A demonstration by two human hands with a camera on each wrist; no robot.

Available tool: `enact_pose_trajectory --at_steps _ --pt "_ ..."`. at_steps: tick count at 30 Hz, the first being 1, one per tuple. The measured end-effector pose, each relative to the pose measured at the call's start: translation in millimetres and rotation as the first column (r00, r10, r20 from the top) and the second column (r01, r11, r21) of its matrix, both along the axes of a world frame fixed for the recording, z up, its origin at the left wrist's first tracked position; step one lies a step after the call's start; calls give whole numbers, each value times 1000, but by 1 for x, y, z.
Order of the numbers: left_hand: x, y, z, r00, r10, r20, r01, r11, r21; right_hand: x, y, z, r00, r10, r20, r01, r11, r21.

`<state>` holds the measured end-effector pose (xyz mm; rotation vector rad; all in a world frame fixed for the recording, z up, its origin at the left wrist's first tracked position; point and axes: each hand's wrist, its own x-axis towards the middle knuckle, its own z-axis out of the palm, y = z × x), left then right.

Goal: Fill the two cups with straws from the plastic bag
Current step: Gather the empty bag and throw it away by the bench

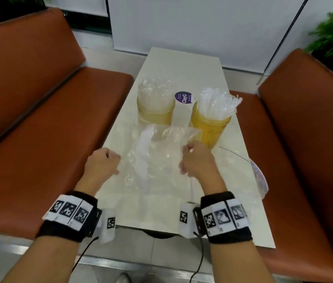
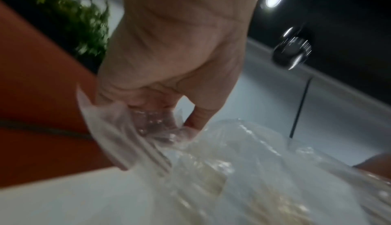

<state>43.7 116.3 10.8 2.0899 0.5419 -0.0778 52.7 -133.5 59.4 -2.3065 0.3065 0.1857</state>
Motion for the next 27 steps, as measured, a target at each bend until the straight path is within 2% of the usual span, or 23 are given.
enact_pose_trajectory --at_steps 2,4,6,8,11,14,17,20,23,27 --pt "-18 -12 31 993 -9 115 18 997 -71 -10 -27 24 986 -18 167 29 998 -61" --pt "-36 -31 54 982 -78 174 104 984 -146 -17 -64 45 957 -44 286 95 981 -168" --pt "-49 -56 63 977 -157 142 186 957 -221 -22 -103 61 934 -86 348 187 945 -269" --pt "-57 -87 56 963 -263 59 268 921 -282 -27 -135 69 922 -129 364 258 908 -331" --pt "-59 -134 25 907 -395 -146 336 887 -316 -19 -172 50 941 -161 298 275 877 -395" --pt "-53 -171 -6 848 -426 -316 338 893 -298 1 -196 8 978 -180 105 208 866 -455" --pt "-47 -196 -23 822 -384 -421 325 923 -206 12 -206 -33 982 -175 -76 138 926 -351" --pt "-39 -216 -35 860 -308 -406 248 949 -196 11 -207 -58 978 -129 -162 96 976 -196" --pt "-33 -229 -45 906 -257 -337 207 962 -175 8 -212 -80 977 -94 -191 61 983 -172" --pt "-30 -234 -52 939 -209 -273 126 948 -292 5 -220 -95 977 -80 -197 67 995 -74"
